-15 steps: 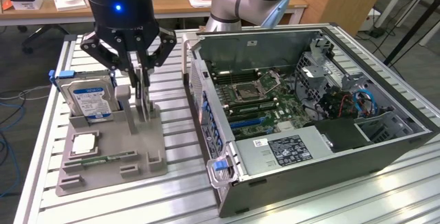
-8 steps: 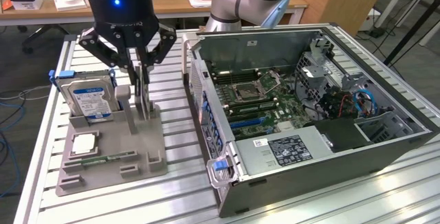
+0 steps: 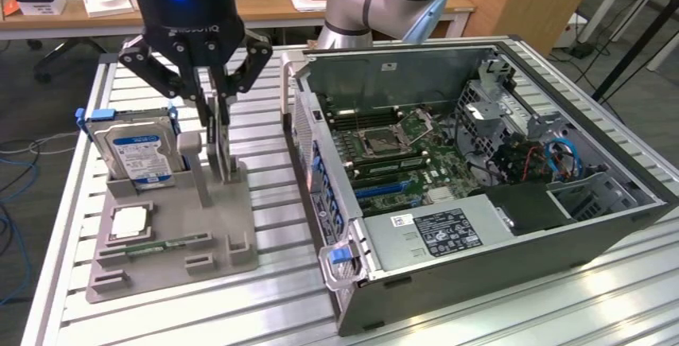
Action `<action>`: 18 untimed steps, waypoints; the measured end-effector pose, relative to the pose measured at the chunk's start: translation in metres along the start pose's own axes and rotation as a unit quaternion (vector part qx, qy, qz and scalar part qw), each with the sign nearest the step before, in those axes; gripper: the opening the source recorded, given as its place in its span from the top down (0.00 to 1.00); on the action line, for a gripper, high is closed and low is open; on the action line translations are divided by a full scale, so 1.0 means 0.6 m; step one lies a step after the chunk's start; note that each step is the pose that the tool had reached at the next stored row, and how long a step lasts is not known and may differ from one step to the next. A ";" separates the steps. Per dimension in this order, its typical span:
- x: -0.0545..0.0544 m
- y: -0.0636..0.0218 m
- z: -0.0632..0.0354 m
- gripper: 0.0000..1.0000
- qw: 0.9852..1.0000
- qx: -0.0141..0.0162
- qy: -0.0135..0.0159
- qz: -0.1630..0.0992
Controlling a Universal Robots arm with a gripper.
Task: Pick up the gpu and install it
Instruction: 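Pick up the gpu and move the gpu toward the slot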
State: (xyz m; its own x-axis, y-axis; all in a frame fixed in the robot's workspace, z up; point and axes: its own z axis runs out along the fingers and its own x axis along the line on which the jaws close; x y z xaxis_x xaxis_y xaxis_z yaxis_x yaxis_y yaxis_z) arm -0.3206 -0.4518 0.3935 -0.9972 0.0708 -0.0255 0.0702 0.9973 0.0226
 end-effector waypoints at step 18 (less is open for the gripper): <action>-0.001 0.001 -0.033 0.74 1.000 0.006 0.000 0.000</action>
State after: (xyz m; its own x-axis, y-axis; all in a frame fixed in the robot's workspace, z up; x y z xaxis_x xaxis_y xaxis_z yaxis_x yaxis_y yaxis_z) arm -0.3206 -0.4518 0.4132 -0.9972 0.0705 -0.0264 0.0702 0.9975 0.0108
